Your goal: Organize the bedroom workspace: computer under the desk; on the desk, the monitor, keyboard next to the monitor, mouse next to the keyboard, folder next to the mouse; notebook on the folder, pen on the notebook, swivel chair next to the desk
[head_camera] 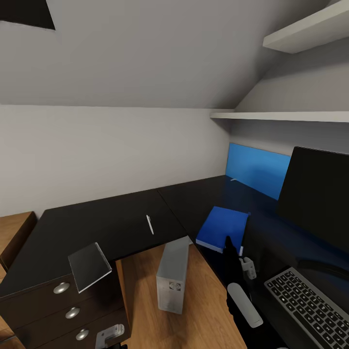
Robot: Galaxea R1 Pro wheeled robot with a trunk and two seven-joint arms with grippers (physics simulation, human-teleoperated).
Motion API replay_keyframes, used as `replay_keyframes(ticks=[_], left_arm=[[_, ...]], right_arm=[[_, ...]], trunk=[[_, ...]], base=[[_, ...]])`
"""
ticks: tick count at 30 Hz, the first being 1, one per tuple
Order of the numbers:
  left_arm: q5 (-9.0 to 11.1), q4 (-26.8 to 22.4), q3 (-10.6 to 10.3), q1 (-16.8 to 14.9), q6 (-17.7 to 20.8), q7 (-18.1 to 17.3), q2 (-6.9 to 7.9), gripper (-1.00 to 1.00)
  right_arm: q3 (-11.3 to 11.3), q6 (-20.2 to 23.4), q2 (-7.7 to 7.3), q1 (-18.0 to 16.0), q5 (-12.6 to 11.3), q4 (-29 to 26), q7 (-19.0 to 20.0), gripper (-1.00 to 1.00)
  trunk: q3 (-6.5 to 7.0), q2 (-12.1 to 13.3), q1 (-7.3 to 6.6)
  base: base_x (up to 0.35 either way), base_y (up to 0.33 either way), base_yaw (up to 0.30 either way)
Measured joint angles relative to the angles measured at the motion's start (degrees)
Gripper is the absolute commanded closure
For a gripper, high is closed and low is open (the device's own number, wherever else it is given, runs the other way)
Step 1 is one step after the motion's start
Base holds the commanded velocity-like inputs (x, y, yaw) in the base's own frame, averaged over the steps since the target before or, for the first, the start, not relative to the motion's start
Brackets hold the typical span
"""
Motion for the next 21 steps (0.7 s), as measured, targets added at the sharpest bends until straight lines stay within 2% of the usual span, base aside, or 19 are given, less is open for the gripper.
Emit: replay_keyframes(ticks=[15, 21], left_arm=[[0.1, 0.0, 0.0, 0.0, 0.0, 0.0, 0.03, -1.0], [0.1, 0.1, 0.0, 0.0, 0.0, 0.0, 0.06, -1.0]], right_arm=[[0.0, 0.0, 0.0, 0.0, 0.0, 0.0, 0.0, -1.0], [0.0, 0.0, 0.0, 0.0, 0.0, 0.0, -0.1, -1.0]], trunk=[[0.0, 0.0, 0.0], [0.0, 0.0, 0.03]], base=[[-0.003, 0.0, 0.0], [-0.206, 0.0, 0.0]])
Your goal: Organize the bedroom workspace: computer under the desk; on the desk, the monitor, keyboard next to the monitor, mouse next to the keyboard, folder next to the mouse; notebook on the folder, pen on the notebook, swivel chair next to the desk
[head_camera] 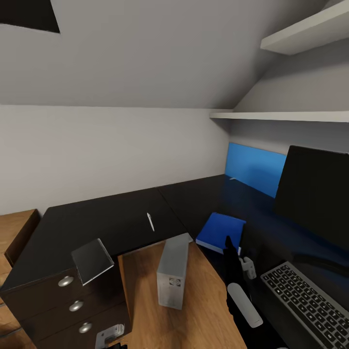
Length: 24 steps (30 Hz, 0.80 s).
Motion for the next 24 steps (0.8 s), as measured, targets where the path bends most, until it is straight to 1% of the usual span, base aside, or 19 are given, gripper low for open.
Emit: replay_keyframes(ticks=[11, 20, 24], left_arm=[[0.0, 0.0, 0.1, 0.0, 0.0, 0.0, 0.01, -1.0], [0.1, 0.0, 0.1, 0.0, 0.0, 0.0, 0.01, -1.0], [0.0, 0.0, 0.1, 0.0, -0.1, 0.0, -0.01, -1.0]], right_arm=[[0.6, 0.0, 0.07, 0.0, 0.0, 0.0, 0.0, -1.0], [2.3, 0.0, 0.17, 0.0, 0.0, 0.0, 0.0, -1.0], [2.7, 0.0, 0.17, 0.0, 0.0, 0.0, 0.0, -1.0]], trunk=[[0.0, 0.0, -0.03], [0.0, 0.0, -0.03], [0.0, 0.0, 0.0]], base=[[-0.036, 0.0, 0.0], [-0.003, 0.0, 0.0], [-0.179, 0.0, 0.0]])
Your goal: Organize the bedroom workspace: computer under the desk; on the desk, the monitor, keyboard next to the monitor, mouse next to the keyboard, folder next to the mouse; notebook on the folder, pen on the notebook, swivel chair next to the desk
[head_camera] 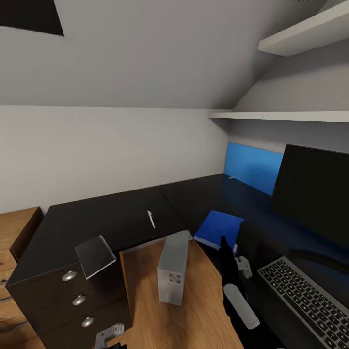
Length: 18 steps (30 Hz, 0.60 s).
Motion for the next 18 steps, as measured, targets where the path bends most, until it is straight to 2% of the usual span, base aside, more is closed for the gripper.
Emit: replay_keyframes(ticks=[15, 18], left_arm=[[0.0, 0.0, 0.0, 0.0, 0.1, 0.0, 0.01, -1.0], [0.0, 0.0, 0.0, 0.0, 0.1, 0.0, -0.03, -1.0]], right_arm=[[0.1, 0.0, -0.01, 0.0, 0.0, 0.0, 0.0, -1.0], [0.1, 0.0, -0.02, 0.0, 0.0, 0.0, 0.0, -1.0]], trunk=[[0.0, 0.0, -0.02], [0.53, 1.2, -0.68]], base=[[-0.03, 0.0, 0.0], [0.0, 0.0, 0.0]])
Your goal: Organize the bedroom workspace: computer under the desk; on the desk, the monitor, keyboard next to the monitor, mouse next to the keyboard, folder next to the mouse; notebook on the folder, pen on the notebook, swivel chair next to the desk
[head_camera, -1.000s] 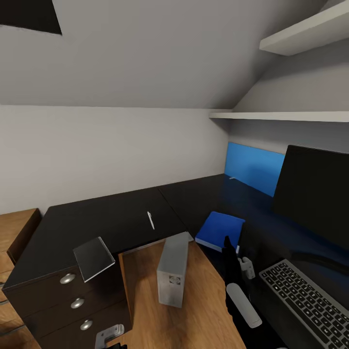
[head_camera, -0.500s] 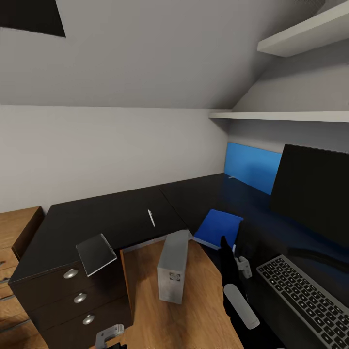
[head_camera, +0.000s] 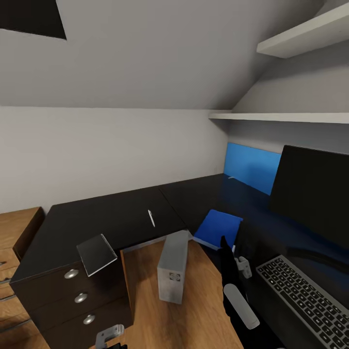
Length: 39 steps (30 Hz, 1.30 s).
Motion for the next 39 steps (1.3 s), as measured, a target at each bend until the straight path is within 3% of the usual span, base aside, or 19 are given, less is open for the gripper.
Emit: replay_keyframes(ticks=[10, 23, 27, 39], left_arm=[[0.0, 0.6, 0.0, 0.0, 0.0, 0.1, -0.03, -1.0], [-0.2, 1.9, -0.2, 0.0, -0.1, 0.2, -0.04, -1.0], [-0.2, 2.1, -0.2, 0.0, -0.1, 0.2, -0.04, -1.0], [-0.2, 2.2, -0.2, 0.0, -0.1, 0.2, -0.04, -1.0]], right_arm=[[0.8, 0.0, -0.03, 0.0, 0.3, -0.1, 0.0, -1.0], [8.8, 0.0, -0.09, 0.0, 0.6, -0.4, -0.1, -1.0], [9.9, 0.1, -0.1, 0.0, 0.5, -0.3, -0.1, -1.0], [10.8, 0.1, -0.07, 0.0, 0.4, -0.1, -0.3, -1.0]], trunk=[[1.8, 4.0, -2.2], [4.13, 9.2, -5.05], [4.85, 10.8, -5.93], [4.85, 10.8, -5.94]], base=[[0.0, 0.0, 0.0], [0.0, 0.0, 0.0], [0.0, 0.0, 0.0], [0.0, 0.0, 0.0]])
